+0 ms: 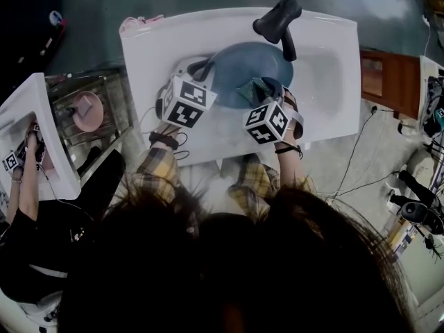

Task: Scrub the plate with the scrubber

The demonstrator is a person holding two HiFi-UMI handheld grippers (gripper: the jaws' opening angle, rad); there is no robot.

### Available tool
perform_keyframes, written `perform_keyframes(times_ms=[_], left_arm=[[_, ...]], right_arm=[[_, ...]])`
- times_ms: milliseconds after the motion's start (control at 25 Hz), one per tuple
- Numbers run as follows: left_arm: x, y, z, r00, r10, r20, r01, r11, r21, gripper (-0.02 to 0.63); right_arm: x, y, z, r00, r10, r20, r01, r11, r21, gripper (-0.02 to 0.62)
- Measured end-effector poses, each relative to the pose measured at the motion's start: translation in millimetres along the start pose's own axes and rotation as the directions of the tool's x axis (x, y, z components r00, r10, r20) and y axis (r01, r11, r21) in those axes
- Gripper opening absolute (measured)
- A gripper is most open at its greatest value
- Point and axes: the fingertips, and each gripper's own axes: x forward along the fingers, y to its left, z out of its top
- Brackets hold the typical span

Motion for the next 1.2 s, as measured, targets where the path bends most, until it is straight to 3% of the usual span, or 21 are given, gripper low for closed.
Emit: perform_keyframes(times_ms=[280, 680, 880, 1040, 1200], left_arm=[[-2, -3, 2, 1.0, -0.02, -0.002, 0.02, 1.0, 0.02, 0.032], [-3, -9, 1, 0.999, -0.042, 0.006, 0.042, 0.999, 0.017, 0.041], [-1, -9, -1, 0.999, -0.036, -0.001, 0.036, 0.999, 0.019, 0.042], [-1, -10, -4, 0.999, -0.034, -0.013, 0.034, 0.999, 0.016, 0.043], [-1, -12, -6, 0.999, -0.035, -0.016, 0.035, 0.999, 0.007, 0.043]], right_arm=[[-10, -53, -29, 0.991, -0.133, -0.006, 0.133, 0.984, 0.12, 0.101], [-17, -98, 3, 0.937, -0.331, 0.108, 0.307, 0.932, 0.193, 0.101], [-22, -103, 29, 0.902, -0.389, 0.187, 0.332, 0.902, 0.275, 0.101], [-21, -99, 49, 0.898, -0.385, 0.215, 0.307, 0.896, 0.321, 0.101], [-21, -87, 72, 0.893, -0.37, 0.255, 0.288, 0.907, 0.308, 0.1]])
